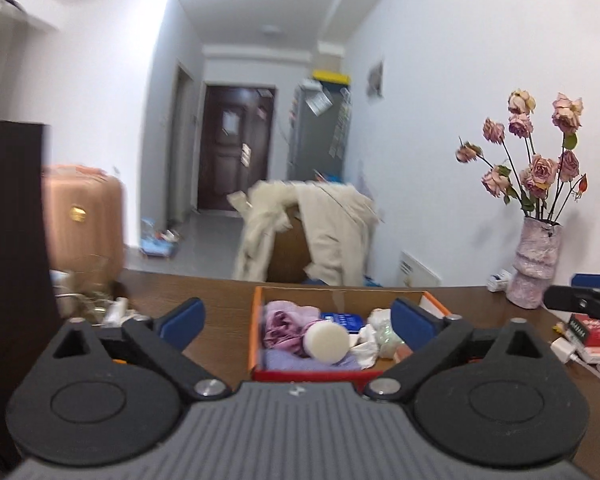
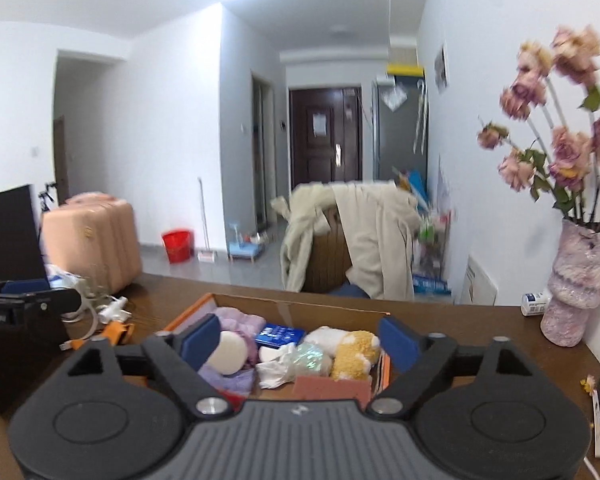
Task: Organize soft objects
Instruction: 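Grasp the light-blue fluffy ball with the left gripper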
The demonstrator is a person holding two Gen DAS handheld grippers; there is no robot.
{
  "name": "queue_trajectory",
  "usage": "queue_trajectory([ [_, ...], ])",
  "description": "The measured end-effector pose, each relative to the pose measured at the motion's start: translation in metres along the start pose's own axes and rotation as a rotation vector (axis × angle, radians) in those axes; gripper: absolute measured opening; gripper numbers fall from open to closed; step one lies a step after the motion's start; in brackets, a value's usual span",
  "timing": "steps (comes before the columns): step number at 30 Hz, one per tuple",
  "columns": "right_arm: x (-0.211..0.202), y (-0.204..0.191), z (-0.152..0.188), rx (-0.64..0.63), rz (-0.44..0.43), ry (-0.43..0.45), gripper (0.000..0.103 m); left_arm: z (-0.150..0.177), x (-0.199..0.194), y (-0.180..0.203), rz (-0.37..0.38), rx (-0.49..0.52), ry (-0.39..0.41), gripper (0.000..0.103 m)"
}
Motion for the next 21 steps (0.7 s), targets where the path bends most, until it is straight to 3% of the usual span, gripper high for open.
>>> queue_trajectory([
  [5, -0.055, -0.01, 0.052, 0.01, -0.054, 0.017, 0.09, 0.043, -0.058, 0.02, -0.012, -0.015, 0.002, 0.103],
  [10, -0.102, -0.016, 0.104, 0.029, -0.041, 0.033, 0.098, 0.08, -0.094, 0.038, -0.028, -0.024, -0.018, 0.103],
  [14, -0.121, -0.013, 0.131, 0.091, -0.071, 0.001, 0.098, 0.094, -0.1, 0.048, -0.013, 0.015, -0.046, 0.103],
  [21, -0.124, -0.002, 0.135, 0.096, -0.046, 0.003, 0.098, 0.099, -0.085, 0.057, -0.002, 0.011, -0.072, 0.103],
])
Point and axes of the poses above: each gripper's, at about its wrist camera, not at the fingertips, and x roughly the way its jaws point, y to its right, z to its underside, the point moved 5 cm from there along x, roughly the way its jaws point, and after that the axes turned 6 degrees about z, right-handed, at the moved point
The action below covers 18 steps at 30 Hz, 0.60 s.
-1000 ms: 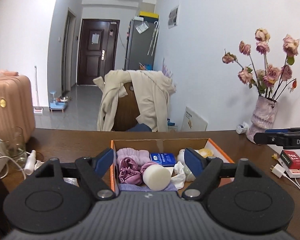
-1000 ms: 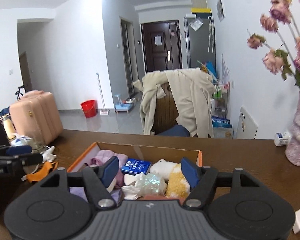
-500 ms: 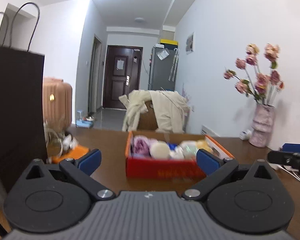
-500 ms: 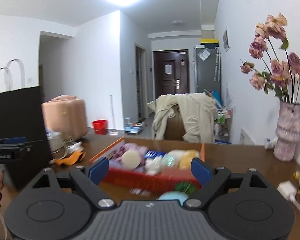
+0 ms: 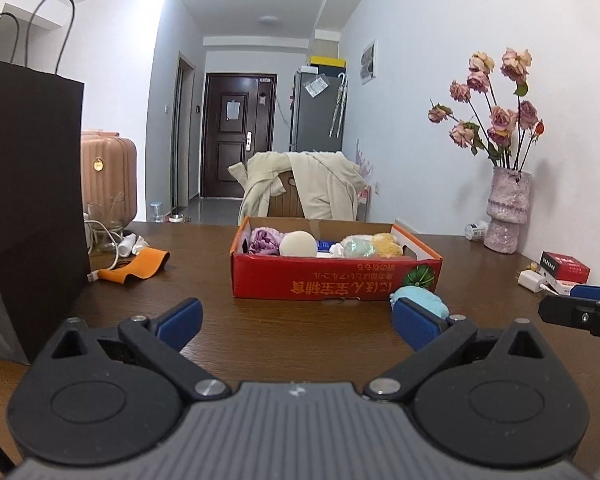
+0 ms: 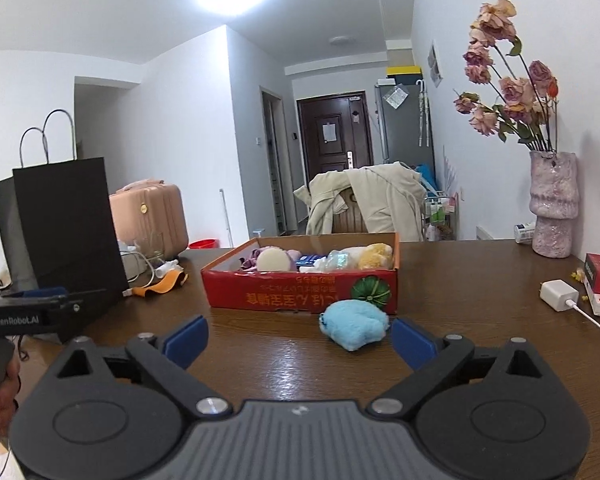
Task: Organize soft objects
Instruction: 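Grasp the light-blue fluffy ball with the left gripper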
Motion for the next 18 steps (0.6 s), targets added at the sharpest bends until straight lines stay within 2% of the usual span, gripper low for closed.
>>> queue_trajectory([
  [4, 0.015, 0.009, 0.001, 0.014, 0.017, -0.029, 0.098, -0.002, 0.019, 0.0, 0.001, -0.015, -0.016, 0.103],
  [10, 0.056, 0.031, -0.005, 0.03, 0.03, -0.095, 0.095, -0.002, 0.073, 0.003, 0.006, -0.077, -0.063, 0.103],
  [14, 0.1, 0.055, -0.015, 0.06, 0.0, -0.12, 0.088, -0.002, 0.12, 0.018, 0.055, -0.091, -0.111, 0.103],
  [16, 0.131, 0.066, -0.016, 0.063, -0.007, -0.169, 0.082, -0.001, 0.144, 0.028, 0.095, -0.081, -0.146, 0.103],
  [18, 0.162, 0.074, -0.017, 0.074, -0.014, -0.214, 0.076, 0.001, 0.166, 0.038, 0.104, -0.066, -0.179, 0.103],
])
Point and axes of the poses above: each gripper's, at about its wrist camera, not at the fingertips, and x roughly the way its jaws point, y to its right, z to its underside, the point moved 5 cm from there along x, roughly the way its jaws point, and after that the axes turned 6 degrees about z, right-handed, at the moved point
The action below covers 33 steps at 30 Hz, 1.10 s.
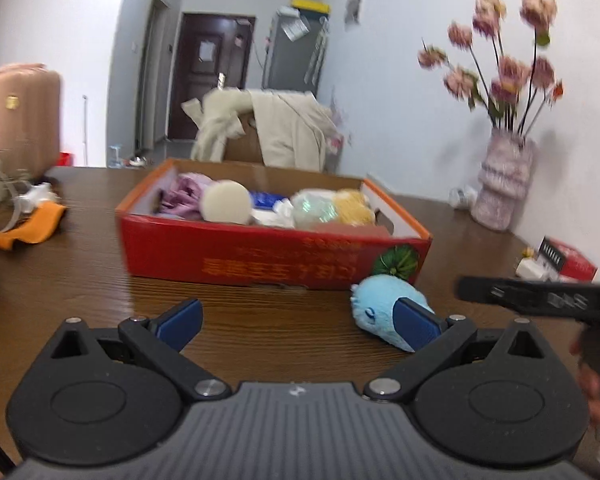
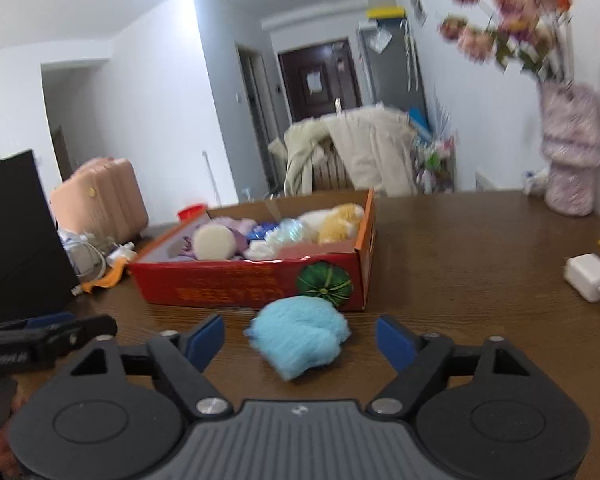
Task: Organize soft objects
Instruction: 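Grasp the light-blue fluffy ball with the left gripper, then carry the blue fluffy ball into the box and open the left gripper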
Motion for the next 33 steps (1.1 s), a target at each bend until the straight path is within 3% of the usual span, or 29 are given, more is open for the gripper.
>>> queue_trajectory([
  [5, 0.06, 0.012, -0.016, -0.002, -0.018, -0.065, 0.066, 0.002, 0.046, 0.02, 0.071, -0.004, -0.073, 0.101],
  [7, 0.077, 0.014, -0.018, -0.002, -0.05, -0.084, 0.061, 0.005, 0.062, 0.028, 0.093, -0.002, -0.104, 0.093],
  [12, 0.105, 0.019, -0.013, 0.028, -0.085, -0.112, 0.053, 0.018, 0.086, 0.027, 0.164, -0.04, -0.174, 0.047],
  [14, 0.107, 0.019, -0.008, 0.062, -0.128, -0.106, 0.043, 0.021, 0.088, 0.023, 0.195, -0.067, -0.174, 0.044],
  [16, 0.103, 0.019, -0.006, 0.085, -0.141, -0.102, 0.038, 0.021, 0.088, 0.021, 0.214, -0.079, -0.162, 0.033],
  [18, 0.099, 0.015, -0.002, 0.105, -0.146, -0.105, 0.034, 0.017, 0.087, 0.012, 0.173, -0.112, -0.141, 0.024],
  [22, 0.09, 0.004, 0.007, 0.132, -0.211, -0.142, 0.031, 0.009, 0.087, -0.031, 0.051, -0.248, -0.098, 0.023],
  [24, 0.086, 0.001, 0.011, 0.149, -0.218, -0.125, 0.031, 0.007, 0.087, -0.041, 0.04, -0.287, -0.094, 0.024],
  [25, 0.086, -0.001, 0.012, 0.154, -0.199, -0.117, 0.033, 0.006, 0.085, -0.041, 0.056, -0.29, -0.085, 0.025],
  [27, 0.088, -0.004, 0.014, 0.155, -0.199, -0.126, 0.033, 0.006, 0.084, -0.035, 0.093, -0.28, -0.086, 0.046],
  [28, 0.089, -0.004, 0.015, 0.168, -0.203, -0.128, 0.033, 0.006, 0.083, -0.032, 0.119, -0.277, -0.089, 0.049],
  [32, 0.091, -0.007, 0.019, 0.178, -0.221, -0.144, 0.033, 0.01, 0.092, -0.022, 0.196, -0.287, -0.14, 0.05],
  [33, 0.092, -0.007, 0.021, 0.187, -0.226, -0.156, 0.033, 0.013, 0.094, -0.021, 0.2, -0.292, -0.155, 0.043],
])
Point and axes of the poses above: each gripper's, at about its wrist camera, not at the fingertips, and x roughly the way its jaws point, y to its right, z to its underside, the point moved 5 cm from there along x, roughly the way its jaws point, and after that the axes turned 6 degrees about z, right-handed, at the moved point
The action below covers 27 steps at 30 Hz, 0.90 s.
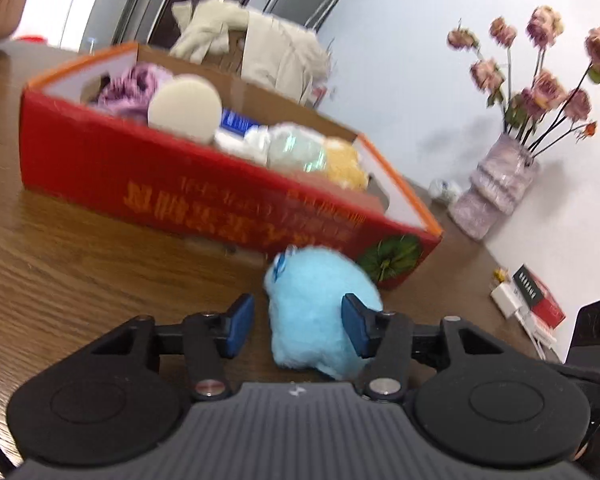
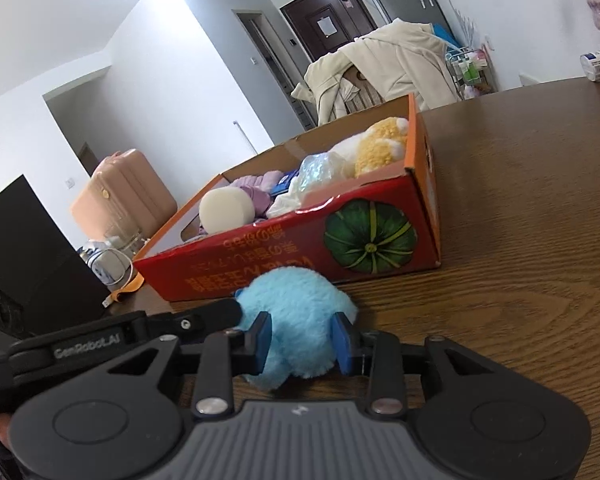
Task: Organize soft objects
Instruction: 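Carry the blue fluffy ball into the box and open the left gripper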
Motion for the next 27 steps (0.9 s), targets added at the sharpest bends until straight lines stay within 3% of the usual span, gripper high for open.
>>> queue_trajectory([
  [2, 0.004, 0.003, 0.001, 0.033, -0.011, -0.017, 0.033, 0.002, 0.001, 0.0, 0.057, -0.011, -0.007, 0.032],
  [6, 0.004, 0.005, 0.002, 0.058, -0.008, -0.008, 0.032, 0.002, 0.0, 0.001, 0.051, -0.026, -0.009, 0.031],
  [10, -0.007, -0.007, 0.003, 0.066, 0.002, 0.023, 0.027, -0.001, -0.027, 0.011, 0.065, -0.003, 0.028, 0.031],
  [20, -0.096, -0.083, 0.032, 0.069, 0.023, 0.201, 0.027, 0.005, -0.129, 0.034, 0.176, 0.069, 0.119, 0.03],
  [27, -0.11, -0.106, 0.028, 0.054, 0.037, 0.229, 0.027, -0.013, -0.144, 0.034, 0.191, 0.106, 0.134, 0.03],
])
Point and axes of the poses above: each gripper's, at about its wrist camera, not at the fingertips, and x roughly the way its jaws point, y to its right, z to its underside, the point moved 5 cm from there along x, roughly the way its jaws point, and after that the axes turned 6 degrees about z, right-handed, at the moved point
